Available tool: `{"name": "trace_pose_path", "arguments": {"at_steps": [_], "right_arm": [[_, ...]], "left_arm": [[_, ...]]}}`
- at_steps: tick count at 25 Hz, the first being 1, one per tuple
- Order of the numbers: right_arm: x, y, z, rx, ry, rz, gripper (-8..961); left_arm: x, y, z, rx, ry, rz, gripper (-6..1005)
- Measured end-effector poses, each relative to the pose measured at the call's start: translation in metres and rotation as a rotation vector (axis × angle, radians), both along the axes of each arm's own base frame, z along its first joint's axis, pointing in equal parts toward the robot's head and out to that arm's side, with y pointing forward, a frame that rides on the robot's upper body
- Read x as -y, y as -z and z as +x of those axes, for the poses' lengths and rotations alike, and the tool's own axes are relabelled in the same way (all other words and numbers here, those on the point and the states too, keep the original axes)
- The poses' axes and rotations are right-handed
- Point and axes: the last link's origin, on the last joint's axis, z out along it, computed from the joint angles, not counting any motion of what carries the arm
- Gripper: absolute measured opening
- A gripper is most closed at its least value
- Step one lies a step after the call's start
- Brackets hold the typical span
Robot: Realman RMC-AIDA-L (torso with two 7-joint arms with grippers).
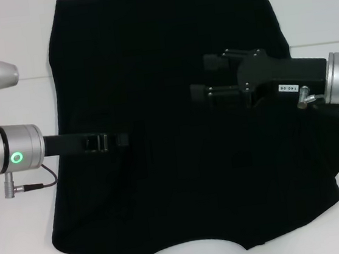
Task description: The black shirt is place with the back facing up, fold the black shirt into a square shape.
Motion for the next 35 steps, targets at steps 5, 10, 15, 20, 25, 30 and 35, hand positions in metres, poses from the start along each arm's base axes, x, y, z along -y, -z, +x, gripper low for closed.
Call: {"name": "trace_pose_path", "arguments": {"at_steps": [5,10,15,20,25,30,35], "right_arm": [[-0.004,-0.007,0.005,-0.011,0.05,0.003,851],[-0.013,-0.026,0.017,-0.064,0.193,0.006,850],[-0.022,-0.051,0.04,-0.086,0.408,-0.023,850],[-0.025,-0.079,0.078,-0.032,0.676,-0.066,851],[-0.015,-0.096,0.094,-0.012,0.801,-0.103,851],[-0.011,-0.106,0.11,0.024,0.932,-0.106,850],[-0.007,-0.11,0.127,0.118,1.058,-0.101,850]], "left_arm": [[-0.001,0.001,0.0,-0.007,0.009,0.011,138],[0.0,-0.001,0.003,0.006,0.053,0.024,321],[0.006,0.001,0.016,0.115,0.238,0.098,511],[0.018,0.011,0.024,0.149,0.46,0.143,622],[0.025,0.023,0.027,0.109,0.583,0.117,733],[0.033,0.031,0.031,0.082,0.689,0.087,903],[0.047,0.039,0.032,0.067,0.822,0.085,948]]}}
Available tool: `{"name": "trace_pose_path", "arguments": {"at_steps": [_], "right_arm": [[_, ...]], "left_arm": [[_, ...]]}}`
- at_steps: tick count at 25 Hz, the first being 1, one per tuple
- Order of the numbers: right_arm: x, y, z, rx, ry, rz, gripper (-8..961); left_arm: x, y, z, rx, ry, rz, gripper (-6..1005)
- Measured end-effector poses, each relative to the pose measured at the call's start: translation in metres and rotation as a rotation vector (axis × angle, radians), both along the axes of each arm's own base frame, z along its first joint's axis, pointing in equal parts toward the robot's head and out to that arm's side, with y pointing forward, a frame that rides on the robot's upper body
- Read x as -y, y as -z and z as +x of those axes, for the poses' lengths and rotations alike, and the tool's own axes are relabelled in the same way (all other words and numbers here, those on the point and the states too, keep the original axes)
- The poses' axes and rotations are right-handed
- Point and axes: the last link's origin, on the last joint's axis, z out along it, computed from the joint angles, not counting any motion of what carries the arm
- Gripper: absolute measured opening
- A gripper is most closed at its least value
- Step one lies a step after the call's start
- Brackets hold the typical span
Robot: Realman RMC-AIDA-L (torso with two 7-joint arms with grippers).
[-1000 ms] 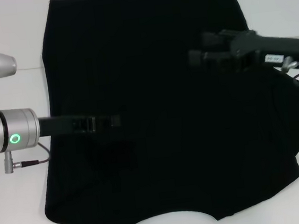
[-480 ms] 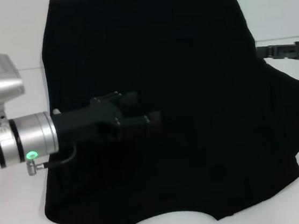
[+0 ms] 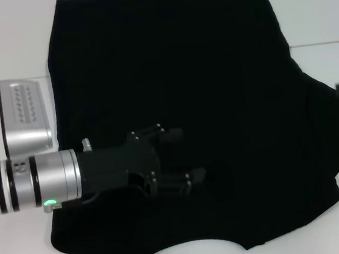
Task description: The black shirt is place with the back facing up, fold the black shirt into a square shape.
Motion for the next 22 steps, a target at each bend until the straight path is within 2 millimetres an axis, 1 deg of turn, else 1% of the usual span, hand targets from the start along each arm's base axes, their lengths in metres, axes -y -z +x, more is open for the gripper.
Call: {"name": "trace_pose_path", "arguments": {"at_steps": [2,5,8,11,16,22], "right_arm": [[0.001,0.0,0.008,0.047,0.056,-0.013,850],[0.002,0.001,0.014,0.077,0.106,-0.028,850],[0.002,0.005,0.015,0.086,0.128,-0.038,850],[0.002,0.011,0.017,0.084,0.155,-0.042,850],[0.001,0.023,0.017,0.08,0.172,-0.055,851],[0.0,0.033,0.019,0.095,0.18,-0.06,851]], "left_arm": [[0.003,0.003,0.0,-0.008,0.029,0.005,947],[0.006,0.007,0.001,-0.024,0.073,0.003,945],[0.009,0.011,0.0,-0.033,0.103,0.006,941],[0.01,0.013,-0.002,-0.034,0.096,0.007,938],[0.009,0.012,-0.004,-0.021,0.079,0.018,932],[0.01,0.012,-0.005,-0.019,0.072,0.017,933]]}}
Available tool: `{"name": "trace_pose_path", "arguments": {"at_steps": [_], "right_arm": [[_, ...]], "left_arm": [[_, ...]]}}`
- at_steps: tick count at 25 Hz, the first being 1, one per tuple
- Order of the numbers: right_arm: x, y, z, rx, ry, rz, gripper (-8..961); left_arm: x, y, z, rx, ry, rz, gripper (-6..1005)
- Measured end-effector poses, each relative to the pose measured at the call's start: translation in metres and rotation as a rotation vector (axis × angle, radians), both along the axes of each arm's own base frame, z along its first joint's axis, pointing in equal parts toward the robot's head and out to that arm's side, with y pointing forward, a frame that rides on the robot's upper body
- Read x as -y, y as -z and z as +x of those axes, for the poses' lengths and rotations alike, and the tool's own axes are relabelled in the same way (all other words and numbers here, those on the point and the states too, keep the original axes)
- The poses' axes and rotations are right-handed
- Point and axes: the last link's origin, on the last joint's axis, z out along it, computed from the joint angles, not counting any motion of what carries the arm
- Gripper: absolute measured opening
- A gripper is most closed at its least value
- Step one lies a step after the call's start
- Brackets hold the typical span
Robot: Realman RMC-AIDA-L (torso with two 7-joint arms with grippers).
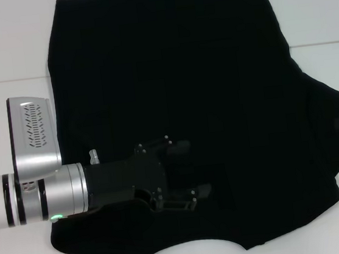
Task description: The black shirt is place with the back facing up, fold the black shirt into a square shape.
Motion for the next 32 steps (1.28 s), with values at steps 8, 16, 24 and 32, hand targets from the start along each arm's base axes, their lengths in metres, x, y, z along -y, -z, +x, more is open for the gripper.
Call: {"name": "trace_pose_path", "arguments": {"at_steps": [8,16,24,32], "right_arm": [[-0.005,0.008,-0.002,0.011,-0.006,0.011,839],[-0.008,0.017,-0.002,0.021,-0.004,0.022,731],[-0.01,0.021,-0.002,0.03,-0.006,0.034,544],[-0.011,0.023,-0.004,0.038,-0.017,0.033,282]], "left_arm": [[-0.002,-0.002,0.001,0.004,-0.005,0.005,933],[-0.002,-0.002,-0.002,0.004,-0.023,0.01,932],[-0.002,-0.003,-0.003,0.001,-0.027,0.01,932],[-0.002,-0.003,-0.003,0.001,-0.028,0.011,924]]}}
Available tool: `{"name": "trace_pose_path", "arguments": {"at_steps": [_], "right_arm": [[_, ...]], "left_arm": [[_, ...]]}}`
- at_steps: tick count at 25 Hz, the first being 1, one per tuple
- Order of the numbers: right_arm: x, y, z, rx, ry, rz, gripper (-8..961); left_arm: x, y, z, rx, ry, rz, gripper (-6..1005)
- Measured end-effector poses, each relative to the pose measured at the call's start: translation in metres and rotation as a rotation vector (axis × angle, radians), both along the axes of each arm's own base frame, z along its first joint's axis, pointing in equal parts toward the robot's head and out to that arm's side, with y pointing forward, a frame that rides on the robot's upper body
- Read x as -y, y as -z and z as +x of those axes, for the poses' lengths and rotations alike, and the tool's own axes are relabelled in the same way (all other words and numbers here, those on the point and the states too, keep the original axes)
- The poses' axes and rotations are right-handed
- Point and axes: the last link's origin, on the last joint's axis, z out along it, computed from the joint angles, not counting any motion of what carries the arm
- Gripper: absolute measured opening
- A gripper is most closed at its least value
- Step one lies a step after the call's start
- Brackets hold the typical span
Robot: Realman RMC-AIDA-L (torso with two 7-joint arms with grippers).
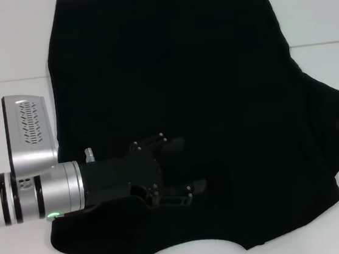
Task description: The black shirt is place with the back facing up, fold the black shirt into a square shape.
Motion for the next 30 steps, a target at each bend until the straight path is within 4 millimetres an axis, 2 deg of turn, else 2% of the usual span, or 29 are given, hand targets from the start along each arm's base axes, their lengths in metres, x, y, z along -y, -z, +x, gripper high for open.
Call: {"name": "trace_pose_path", "arguments": {"at_steps": [5,10,17,30], "right_arm": [[0.0,-0.003,0.002,0.005,-0.011,0.013,51],[0.002,-0.013,0.01,0.002,-0.006,0.052,12],[0.005,-0.024,0.019,-0.018,-0.011,0.107,11],[0.013,-0.03,0.029,-0.061,-0.027,0.175,11]], "left_arm": [[0.0,0.0,0.0,0.004,-0.001,-0.001,909],[0.0,-0.002,-0.001,0.017,-0.009,0.004,894],[0.004,-0.002,-0.002,0.032,-0.019,-0.008,873],[0.011,-0.004,-0.003,0.078,-0.065,-0.052,864]]}}
